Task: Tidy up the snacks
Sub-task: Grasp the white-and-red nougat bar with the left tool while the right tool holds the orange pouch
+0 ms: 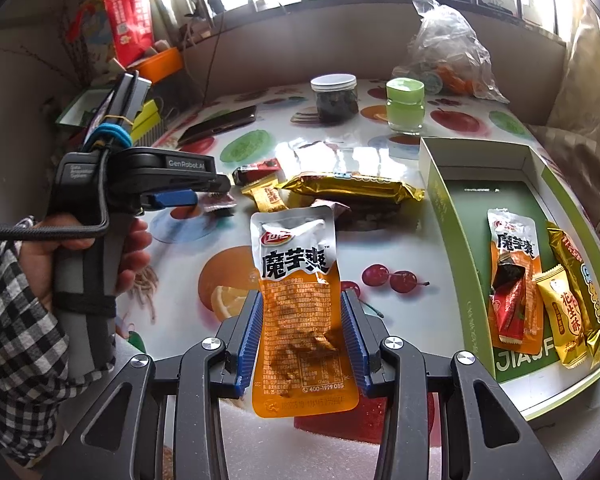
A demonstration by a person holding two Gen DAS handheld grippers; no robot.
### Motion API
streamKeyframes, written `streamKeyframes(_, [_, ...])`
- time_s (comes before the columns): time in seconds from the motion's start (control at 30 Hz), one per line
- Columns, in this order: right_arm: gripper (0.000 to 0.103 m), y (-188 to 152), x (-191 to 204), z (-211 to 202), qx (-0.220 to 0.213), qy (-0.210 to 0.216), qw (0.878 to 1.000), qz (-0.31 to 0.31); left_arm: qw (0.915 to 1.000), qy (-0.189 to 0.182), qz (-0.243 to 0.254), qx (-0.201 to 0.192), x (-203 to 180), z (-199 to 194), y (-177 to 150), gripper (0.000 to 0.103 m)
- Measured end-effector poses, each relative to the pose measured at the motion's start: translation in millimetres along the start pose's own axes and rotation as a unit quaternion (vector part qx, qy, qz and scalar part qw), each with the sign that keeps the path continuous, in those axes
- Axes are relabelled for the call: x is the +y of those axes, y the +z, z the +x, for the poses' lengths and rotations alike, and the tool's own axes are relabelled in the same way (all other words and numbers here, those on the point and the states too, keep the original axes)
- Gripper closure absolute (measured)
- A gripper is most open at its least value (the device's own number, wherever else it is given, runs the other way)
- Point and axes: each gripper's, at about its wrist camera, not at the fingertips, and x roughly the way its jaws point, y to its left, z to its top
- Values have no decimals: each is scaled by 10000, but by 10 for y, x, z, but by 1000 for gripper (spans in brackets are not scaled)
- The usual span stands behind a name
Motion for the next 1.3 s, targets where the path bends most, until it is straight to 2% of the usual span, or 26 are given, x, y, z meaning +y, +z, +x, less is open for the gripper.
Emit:
streamKeyframes(0.23, [65,1,0,8,13,13,10000,8,9994,283,204,-53,-54,32,5,55])
streamKeyframes(0.37, [65,3,-2,11,18,9,10000,19,9993,273,210,-118,-33,25,-9,56])
streamKeyframes(0.4, [65,3,-3,12,17,7,10000,25,9993,276,203,-128,-27,25,-6,57])
streamKeyframes(0.47, [65,3,-4,12,14,9,10000,20,9993,290,206,-140,-19,19,-15,73])
streamKeyframes(0.67, [65,3,-4,9,13,-1,10000,19,9991,270,295,-152,3,2,-45,81])
streamKeyframes(1.3, [65,-17,35,-124,-110,-122,9999,3,9975,223,609,-278,-2,-241,-239,83])
